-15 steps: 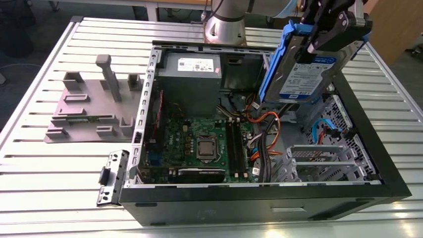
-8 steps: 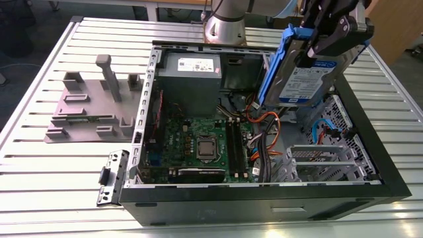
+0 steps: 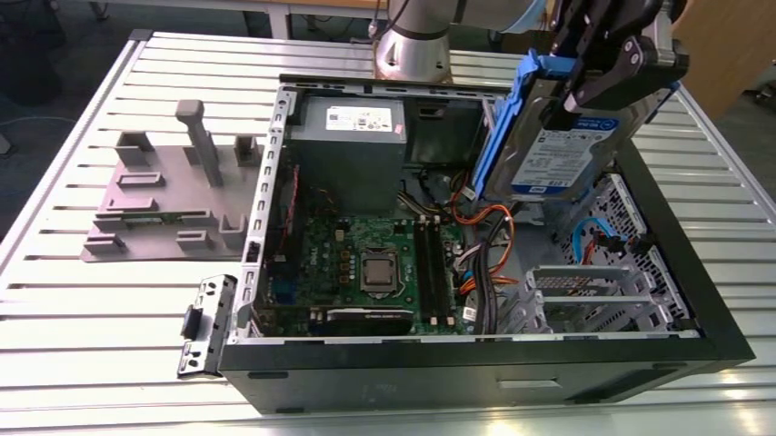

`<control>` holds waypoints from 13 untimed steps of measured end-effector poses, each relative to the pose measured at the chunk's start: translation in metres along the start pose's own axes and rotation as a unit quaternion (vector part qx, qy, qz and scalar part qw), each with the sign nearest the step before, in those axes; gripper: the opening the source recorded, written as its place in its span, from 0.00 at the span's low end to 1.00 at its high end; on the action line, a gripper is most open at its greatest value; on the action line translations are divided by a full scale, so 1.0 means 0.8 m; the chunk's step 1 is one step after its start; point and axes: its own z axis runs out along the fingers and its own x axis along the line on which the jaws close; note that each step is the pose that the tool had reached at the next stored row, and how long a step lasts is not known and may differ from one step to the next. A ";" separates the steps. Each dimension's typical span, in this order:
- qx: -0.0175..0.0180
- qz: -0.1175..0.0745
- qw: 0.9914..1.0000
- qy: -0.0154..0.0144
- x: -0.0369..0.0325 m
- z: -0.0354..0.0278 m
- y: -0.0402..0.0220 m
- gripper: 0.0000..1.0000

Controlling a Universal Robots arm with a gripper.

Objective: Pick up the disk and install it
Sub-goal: 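Pick up the disk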

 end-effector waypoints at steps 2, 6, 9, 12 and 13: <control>0.000 0.000 1.000 0.003 0.0002 -0.0001 0.0001 0.36; 0.001 0.000 1.000 0.013 0.0004 0.0000 0.0002 0.36; 0.001 0.001 1.000 0.013 0.0013 0.0001 0.0003 0.36; 0.001 0.001 1.000 0.014 0.0052 0.0003 0.0002 0.36; 0.001 0.001 1.000 0.014 0.0090 0.0005 0.0001 0.36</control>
